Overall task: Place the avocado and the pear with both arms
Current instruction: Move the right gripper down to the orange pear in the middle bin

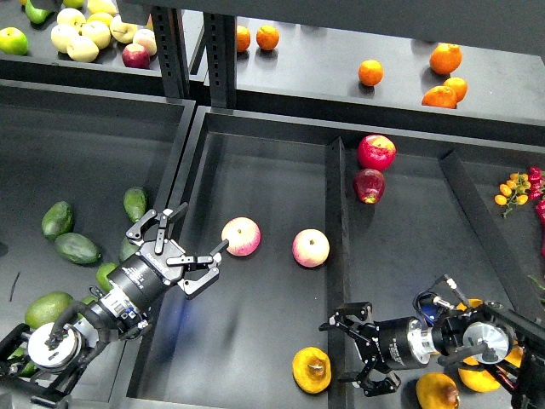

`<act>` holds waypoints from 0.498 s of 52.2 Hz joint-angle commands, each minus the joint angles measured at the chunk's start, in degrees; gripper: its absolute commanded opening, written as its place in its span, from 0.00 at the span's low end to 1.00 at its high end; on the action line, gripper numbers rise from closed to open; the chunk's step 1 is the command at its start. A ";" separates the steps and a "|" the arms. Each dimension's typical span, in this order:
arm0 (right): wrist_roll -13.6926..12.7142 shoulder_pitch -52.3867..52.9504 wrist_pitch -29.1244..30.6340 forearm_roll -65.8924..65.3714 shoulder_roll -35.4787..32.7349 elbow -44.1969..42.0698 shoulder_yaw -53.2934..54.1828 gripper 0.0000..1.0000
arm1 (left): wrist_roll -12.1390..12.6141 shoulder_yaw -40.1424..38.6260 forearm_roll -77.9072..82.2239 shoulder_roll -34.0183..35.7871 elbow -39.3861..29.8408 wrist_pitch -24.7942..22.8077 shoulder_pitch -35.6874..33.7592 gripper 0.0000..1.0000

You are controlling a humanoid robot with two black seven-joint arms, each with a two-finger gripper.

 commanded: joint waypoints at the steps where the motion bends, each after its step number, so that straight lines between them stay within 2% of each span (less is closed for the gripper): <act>1: 0.00 -0.41 0.00 0.08 0.51 -0.03 -0.08 0.99 | 0.00 0.01 0.00 0.00 0.00 0.00 -0.02 0.99; 26: 0.00 -1.03 0.00 0.52 4.03 -3.01 -2.89 0.90 | 0.00 -0.34 0.00 0.00 -0.35 0.00 0.16 0.99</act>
